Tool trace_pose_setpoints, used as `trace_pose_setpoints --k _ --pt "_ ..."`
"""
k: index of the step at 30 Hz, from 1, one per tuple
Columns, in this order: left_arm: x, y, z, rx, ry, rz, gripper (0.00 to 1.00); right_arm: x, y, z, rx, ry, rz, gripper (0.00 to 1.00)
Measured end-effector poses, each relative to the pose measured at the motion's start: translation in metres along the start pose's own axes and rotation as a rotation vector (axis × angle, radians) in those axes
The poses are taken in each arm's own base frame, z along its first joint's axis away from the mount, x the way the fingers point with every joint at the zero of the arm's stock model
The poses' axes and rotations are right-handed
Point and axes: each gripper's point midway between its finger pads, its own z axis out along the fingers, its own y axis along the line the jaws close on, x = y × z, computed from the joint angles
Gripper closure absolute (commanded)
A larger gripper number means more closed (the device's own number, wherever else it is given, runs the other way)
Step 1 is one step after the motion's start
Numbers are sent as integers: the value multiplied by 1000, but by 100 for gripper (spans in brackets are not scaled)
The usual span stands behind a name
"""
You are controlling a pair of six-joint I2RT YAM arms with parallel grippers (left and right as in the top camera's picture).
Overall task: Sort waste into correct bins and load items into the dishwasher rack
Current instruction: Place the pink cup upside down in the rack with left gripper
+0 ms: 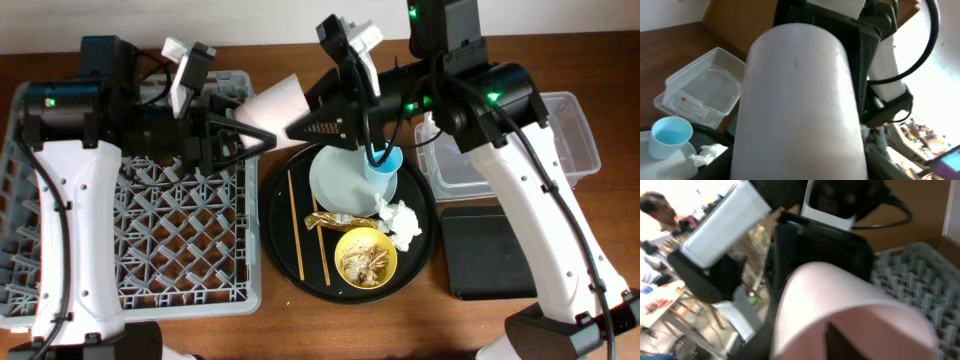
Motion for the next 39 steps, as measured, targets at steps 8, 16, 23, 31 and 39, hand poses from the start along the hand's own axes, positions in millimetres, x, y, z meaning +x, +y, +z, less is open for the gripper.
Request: trace_pose_setpoints --k 8,16,23,31,39 --pt "-1 19 -16 -140 22 46 52 -1 -31 -45 125 -41 76 37" --pt "2 117 -75 -758 42 -244 53 36 -69 -120 362 -62 403 37" --pt "26 154 -101 -1147 103 -383 53 102 -94 -152 696 132 634 37" --pt "68 229 -99 -1265 266 -526 53 136 -102 -178 893 272 699 37" --pt "110 285 -98 -1299 390 -637 53 142 -102 -184 928 300 708 37"
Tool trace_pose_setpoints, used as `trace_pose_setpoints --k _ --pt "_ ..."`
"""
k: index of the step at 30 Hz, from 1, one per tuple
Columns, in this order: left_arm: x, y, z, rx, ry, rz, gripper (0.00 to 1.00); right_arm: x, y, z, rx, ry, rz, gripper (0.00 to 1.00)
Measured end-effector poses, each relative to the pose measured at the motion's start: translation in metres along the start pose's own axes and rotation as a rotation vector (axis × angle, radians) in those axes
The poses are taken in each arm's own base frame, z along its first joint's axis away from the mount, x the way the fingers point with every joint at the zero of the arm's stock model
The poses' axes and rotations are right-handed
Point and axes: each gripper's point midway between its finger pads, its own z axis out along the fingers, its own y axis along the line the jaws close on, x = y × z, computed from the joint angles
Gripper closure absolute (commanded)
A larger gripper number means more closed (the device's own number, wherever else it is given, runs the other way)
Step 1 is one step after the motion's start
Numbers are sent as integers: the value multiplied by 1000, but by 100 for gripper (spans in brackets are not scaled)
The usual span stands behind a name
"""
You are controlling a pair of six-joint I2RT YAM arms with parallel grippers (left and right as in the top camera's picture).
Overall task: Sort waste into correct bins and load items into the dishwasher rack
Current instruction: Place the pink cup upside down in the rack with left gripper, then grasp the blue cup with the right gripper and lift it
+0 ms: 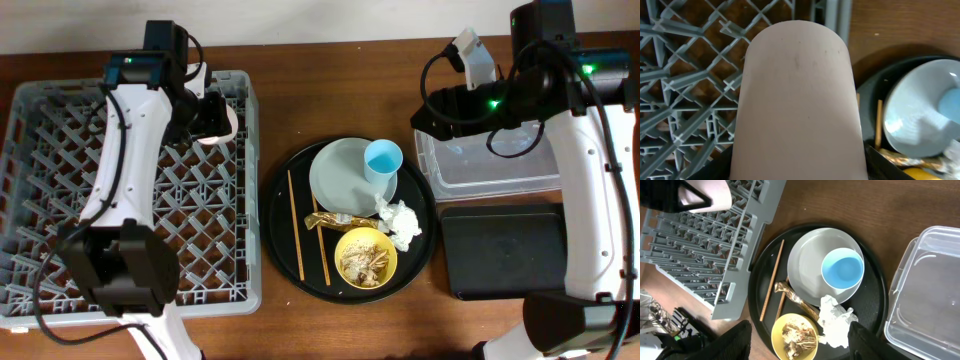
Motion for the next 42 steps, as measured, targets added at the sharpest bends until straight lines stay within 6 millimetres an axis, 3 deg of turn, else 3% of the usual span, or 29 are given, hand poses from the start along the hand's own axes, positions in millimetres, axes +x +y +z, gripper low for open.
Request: trace_pose_setpoints --k 8,14,22,26,32,34,36,38,42 --pt "3 8 21 -37 50 -9 51 1 -3 0 18 6 3 37" --pt "5 10 30 -44 73 -21 1 3 -5 0 28 14 6 36" --pt "8 12 30 -53 86 -23 4 9 -6 6 23 39 -5 37" --pt "7 10 21 -49 86 -23 8 10 9 16 27 62 -89 41" --pt "-1 1 -29 -18 -5 -17 6 19 39 44 75 127 -240 41" --pt "2 -2 -56 -10 -58 -11 3 18 42 65 107 129 -285 42" --pt "5 -5 -84 -1 -115 -4 2 22 39 83 134 146 -298 45" --pt "13 -7 -109 5 -152 0 1 27 23 113 180 156 -300 51" --pt "20 -8 -117 5 -147 -1 1 45 -7 158 220 170 -291 51"
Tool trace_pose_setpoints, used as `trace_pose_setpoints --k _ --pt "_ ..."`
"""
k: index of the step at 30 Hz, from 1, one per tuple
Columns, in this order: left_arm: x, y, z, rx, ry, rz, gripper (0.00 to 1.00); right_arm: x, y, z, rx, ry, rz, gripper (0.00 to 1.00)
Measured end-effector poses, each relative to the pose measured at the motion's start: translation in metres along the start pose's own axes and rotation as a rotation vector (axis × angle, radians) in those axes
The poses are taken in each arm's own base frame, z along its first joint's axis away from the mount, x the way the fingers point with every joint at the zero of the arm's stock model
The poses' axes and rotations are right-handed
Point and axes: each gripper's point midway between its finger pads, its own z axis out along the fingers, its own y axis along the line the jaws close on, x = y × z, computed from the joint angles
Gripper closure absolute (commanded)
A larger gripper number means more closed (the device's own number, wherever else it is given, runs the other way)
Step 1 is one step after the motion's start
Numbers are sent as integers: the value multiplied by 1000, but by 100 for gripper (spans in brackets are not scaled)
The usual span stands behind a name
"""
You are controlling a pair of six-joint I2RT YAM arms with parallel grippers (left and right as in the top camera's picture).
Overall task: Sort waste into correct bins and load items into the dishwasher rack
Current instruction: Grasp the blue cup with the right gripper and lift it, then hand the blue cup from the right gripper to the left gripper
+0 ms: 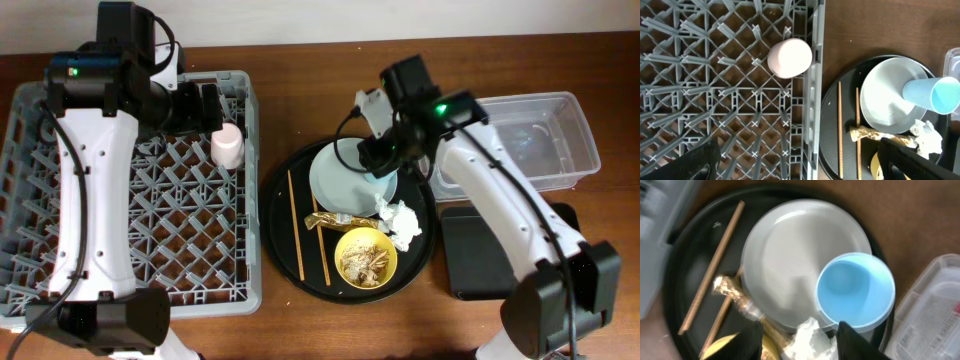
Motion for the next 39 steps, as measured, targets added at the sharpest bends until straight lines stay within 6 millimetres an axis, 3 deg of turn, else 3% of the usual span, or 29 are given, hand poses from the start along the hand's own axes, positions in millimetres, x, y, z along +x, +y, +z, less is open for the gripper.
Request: trace_pose_setpoints --k 4,8,12,18,21,23,27,29,31,33,34,39 --pt "-1 0 1 0 0 0 1 12 -8 43 21 -34 -2 52" --pt "-1 0 1 0 1 0 1 24 -12 67 30 -54 -1 64" --pt "-1 0 1 0 1 0 1 29 -13 75 35 -62 2 96" --pt "0 0 1 0 1 0 1 24 -12 67 35 -54 2 96" --pt "0 -4 1 21 3 1 1 9 -5 41 8 -71 1 96" --pt "0 -15 1 91 7 26 1 -15 6 4 -35 -133 4 96" --pt "13 -69 -17 460 27 218 1 -72 47 -117 -177 -422 -26 96" --pt "29 -97 -40 701 39 312 1 -83 69 -180 -254 -566 -62 96" --pt "38 -119 -69 926 3 384 1 -82 83 -224 -321 -664 -95 96" --pt "38 -131 -89 1068 -65 434 1 -77 93 -251 -398 -718 -125 96" --pt "37 -134 -95 1104 -88 450 1 -76 97 -255 -432 -726 -135 96" --pt "39 -156 -123 1283 -186 531 1 -77 114 -250 -627 -693 -170 96"
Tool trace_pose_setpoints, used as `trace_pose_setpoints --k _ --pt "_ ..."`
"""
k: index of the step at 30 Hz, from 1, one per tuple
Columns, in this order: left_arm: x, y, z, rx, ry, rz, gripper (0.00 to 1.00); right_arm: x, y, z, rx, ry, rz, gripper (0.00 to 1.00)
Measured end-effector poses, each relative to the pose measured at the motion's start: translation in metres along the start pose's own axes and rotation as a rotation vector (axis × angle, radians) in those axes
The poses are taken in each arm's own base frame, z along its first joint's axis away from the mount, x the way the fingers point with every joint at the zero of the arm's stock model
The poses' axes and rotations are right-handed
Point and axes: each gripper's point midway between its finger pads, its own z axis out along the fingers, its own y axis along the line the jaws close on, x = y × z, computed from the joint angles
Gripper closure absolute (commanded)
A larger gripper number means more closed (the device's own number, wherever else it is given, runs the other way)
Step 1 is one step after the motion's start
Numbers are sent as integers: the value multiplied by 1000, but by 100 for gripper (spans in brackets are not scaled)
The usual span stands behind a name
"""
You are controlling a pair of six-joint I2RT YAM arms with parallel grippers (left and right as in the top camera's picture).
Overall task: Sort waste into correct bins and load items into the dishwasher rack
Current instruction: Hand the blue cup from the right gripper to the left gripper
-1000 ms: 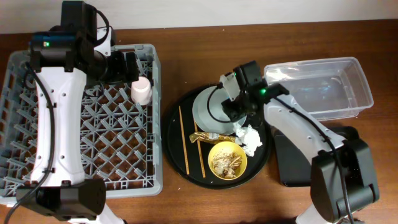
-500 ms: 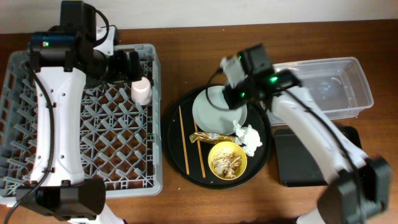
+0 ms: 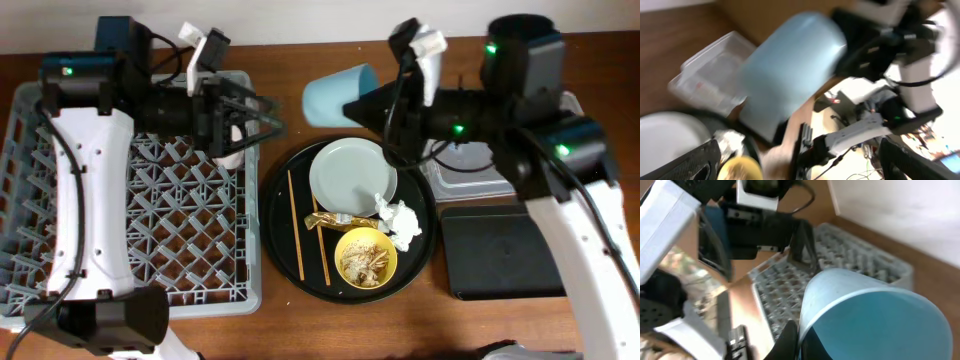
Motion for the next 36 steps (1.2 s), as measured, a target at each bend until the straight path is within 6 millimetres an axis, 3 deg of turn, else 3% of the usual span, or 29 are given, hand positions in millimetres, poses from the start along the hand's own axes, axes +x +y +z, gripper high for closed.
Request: trace_pose_setpoints --k 1,4,13,19,36 --pt "-2 -4 3 23 -7 18 1 5 -6 8 -29 17 25 96" --pt "-5 -11 10 63 -13 66 1 -1 5 14 -169 -6 -9 96" --pt "-2 -19 25 96 14 111 1 -4 41 2 -394 -18 -31 96" --pt "-3 -19 25 99 11 116 16 -4 44 0 -414 -17 -29 96" --pt "1 -26 27 120 18 64 16 -5 30 6 -327 -18 -17 96"
